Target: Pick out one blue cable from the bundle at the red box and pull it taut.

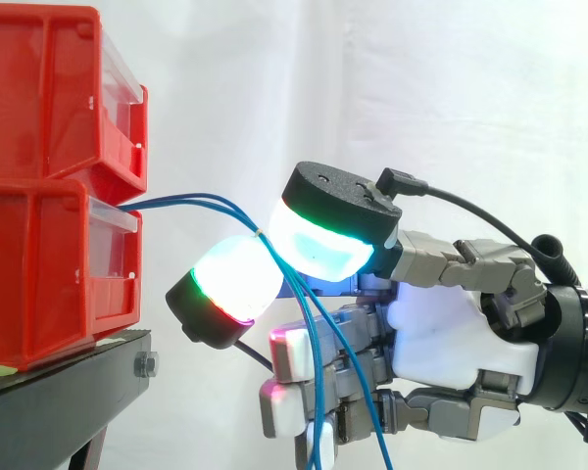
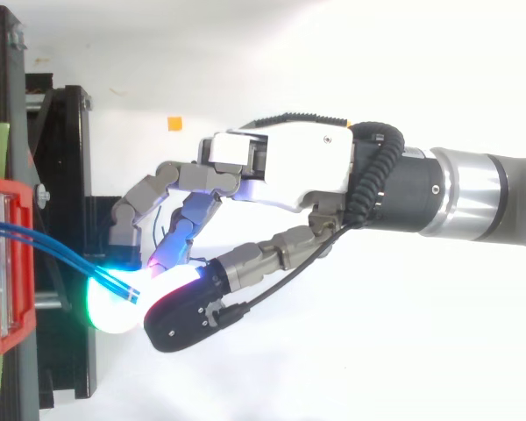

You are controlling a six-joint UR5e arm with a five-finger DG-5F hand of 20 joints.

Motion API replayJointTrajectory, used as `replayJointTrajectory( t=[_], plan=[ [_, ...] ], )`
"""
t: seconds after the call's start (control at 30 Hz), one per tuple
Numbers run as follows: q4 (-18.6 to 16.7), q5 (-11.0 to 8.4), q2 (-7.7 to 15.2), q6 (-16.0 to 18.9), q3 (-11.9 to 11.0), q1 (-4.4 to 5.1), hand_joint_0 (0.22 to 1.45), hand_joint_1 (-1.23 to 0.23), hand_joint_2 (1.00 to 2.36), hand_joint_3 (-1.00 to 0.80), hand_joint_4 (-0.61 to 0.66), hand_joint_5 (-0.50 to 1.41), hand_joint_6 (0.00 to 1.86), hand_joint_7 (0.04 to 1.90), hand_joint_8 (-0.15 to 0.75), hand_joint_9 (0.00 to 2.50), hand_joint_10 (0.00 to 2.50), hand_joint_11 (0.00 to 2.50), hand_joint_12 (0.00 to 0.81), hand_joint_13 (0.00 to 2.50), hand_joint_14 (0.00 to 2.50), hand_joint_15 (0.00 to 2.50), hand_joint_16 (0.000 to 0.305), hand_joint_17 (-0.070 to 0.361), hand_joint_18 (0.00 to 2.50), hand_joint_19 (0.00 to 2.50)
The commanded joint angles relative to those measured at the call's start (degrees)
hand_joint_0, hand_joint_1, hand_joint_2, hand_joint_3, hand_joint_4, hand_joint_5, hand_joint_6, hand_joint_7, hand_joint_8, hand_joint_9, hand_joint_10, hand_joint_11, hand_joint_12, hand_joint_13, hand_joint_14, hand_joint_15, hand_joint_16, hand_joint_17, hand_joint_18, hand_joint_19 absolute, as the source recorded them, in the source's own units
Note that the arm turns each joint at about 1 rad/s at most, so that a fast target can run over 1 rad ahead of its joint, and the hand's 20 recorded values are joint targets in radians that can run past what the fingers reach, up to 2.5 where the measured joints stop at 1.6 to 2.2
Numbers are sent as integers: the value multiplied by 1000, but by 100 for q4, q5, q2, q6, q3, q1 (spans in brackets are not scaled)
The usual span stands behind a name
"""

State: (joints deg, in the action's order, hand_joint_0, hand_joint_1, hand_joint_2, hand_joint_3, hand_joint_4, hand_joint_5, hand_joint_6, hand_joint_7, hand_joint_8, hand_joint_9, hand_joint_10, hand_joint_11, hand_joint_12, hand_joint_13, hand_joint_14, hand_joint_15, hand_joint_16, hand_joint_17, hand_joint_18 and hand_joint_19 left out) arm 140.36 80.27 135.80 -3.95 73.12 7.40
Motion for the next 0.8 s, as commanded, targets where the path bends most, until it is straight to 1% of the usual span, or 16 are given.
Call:
replayJointTrajectory(
  t=[0.0,0.13,0.3,0.37,0.57,0.63,0.77],
  plan=[
    [18,41,-1,70,0,-37,652,-705,1017,-231,-53,-177,950,770,331,1134,24,684,381,1087,22,611,49,111,904,712],
    [44,112,-1,114,0,-81,657,-700,1017,-256,-46,-182,949,764,334,1200,23,785,384,1129,23,662,49,111,907,712],
    [71,182,-1,166,0,-125,660,-695,1016,-271,-36,-186,949,753,332,1234,26,857,386,1160,22,690,50,112,915,721],
    [88,244,-1,184,0,-151,660,-692,1016,-271,-34,-186,949,755,332,1239,24,862,387,1162,22,706,49,111,916,729],
    [97,323,-1,210,0,-195,663,-682,1016,-280,-32,-190,951,751,299,1269,26,964,381,1275,25,899,50,112,922,760],
    [115,358,-1,210,0,-213,665,-679,1017,-286,-32,-192,952,738,298,1248,23,955,373,1326,25,986,50,112,923,768],
    [150,419,-1,210,0,-239,666,-676,1016,-285,-26,-193,953,741,307,1165,21,856,366,1351,24,992,50,112,927,768]
  ],
)
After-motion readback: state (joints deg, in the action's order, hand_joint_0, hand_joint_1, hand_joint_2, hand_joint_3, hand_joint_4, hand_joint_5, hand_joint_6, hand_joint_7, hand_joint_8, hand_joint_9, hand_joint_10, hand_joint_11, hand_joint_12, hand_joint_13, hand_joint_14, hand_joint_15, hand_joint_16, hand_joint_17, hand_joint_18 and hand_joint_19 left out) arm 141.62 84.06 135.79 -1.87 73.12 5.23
